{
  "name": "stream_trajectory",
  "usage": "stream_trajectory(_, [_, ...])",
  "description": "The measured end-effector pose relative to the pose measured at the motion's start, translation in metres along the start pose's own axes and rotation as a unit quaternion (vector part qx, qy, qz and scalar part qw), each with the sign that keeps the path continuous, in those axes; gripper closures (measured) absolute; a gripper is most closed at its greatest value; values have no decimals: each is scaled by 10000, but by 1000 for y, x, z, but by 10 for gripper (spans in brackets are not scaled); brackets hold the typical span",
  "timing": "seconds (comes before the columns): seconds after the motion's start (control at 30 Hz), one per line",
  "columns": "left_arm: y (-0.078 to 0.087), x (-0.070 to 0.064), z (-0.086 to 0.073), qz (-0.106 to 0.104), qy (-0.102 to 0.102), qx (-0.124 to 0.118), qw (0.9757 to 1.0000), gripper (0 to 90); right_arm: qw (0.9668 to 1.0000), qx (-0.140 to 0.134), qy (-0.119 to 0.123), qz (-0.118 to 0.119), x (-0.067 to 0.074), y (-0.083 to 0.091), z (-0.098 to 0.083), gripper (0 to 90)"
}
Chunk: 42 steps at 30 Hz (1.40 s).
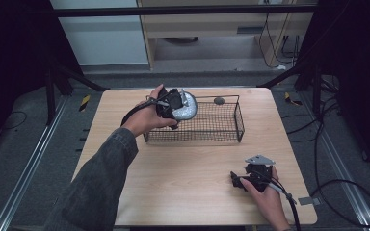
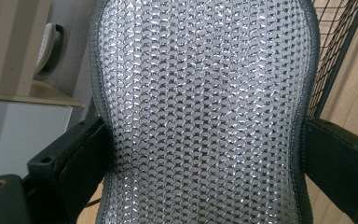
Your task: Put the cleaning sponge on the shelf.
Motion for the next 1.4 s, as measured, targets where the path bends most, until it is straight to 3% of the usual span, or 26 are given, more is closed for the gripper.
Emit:
stream_trajectory(0.3, [-14,0,0,-31,-30,90,9999,34,10000,18,26,6,0,0,-1,7])
stream_trajectory(1.1, [-31,-3,-2,-108,-84,240,9996,33,10000,1,3,12,0,0,0,7])
stream_trajectory(1.4, [-37,-4,-6,-285,98,244,9992,22,10000,3,-4,16,0,0,-1,7])
Point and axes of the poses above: each handheld gripper's, and its own axes: y roughly backward along the jaws, z roughly out of its top, x roughly to its left, the point moved 7 cm from there along -y, roughly forward along the jaws, and after that the axes turned 6 degrees about x, right-handed, at the moved point
